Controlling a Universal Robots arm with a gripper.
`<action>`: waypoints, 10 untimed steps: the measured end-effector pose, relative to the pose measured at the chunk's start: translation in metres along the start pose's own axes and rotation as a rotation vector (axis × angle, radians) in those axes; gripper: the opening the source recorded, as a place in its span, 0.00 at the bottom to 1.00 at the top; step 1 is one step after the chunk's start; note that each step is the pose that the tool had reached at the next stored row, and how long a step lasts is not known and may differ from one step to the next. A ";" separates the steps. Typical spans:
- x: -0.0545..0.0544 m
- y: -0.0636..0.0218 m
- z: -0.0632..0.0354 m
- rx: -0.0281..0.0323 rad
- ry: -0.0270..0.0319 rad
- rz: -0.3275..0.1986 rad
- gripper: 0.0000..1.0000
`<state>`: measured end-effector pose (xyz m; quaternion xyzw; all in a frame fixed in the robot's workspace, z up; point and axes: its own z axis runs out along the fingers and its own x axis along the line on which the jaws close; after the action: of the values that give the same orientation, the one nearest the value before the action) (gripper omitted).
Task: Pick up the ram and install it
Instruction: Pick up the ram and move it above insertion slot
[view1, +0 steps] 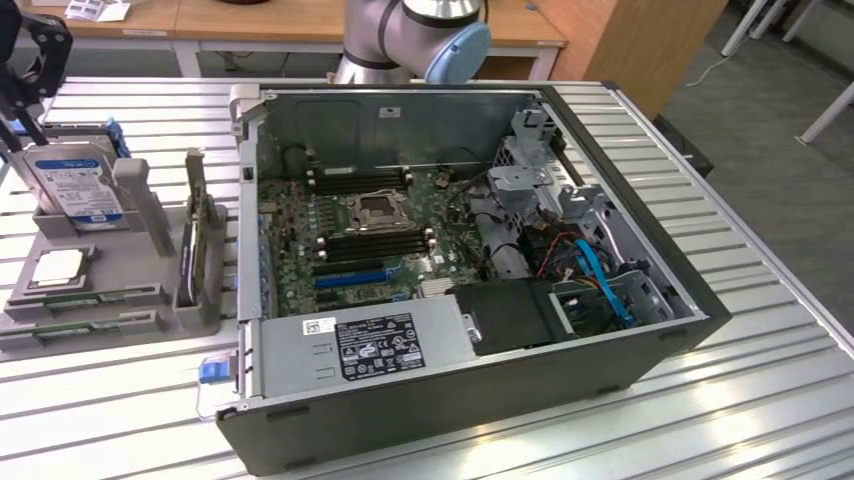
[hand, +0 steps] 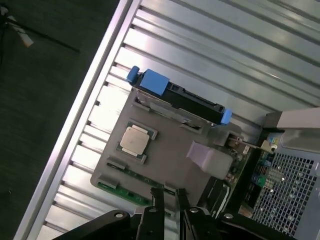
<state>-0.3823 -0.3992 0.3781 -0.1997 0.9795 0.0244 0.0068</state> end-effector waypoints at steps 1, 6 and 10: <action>0.000 0.0000 0.0004 -0.0004 0.0009 -0.018 0.24; 0.000 -0.0001 0.0027 -0.0025 0.0049 -0.108 0.31; 0.000 -0.0002 0.0046 -0.0041 0.0082 -0.181 0.31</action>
<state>-0.3823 -0.3992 0.3734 -0.2877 0.9574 0.0249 0.0045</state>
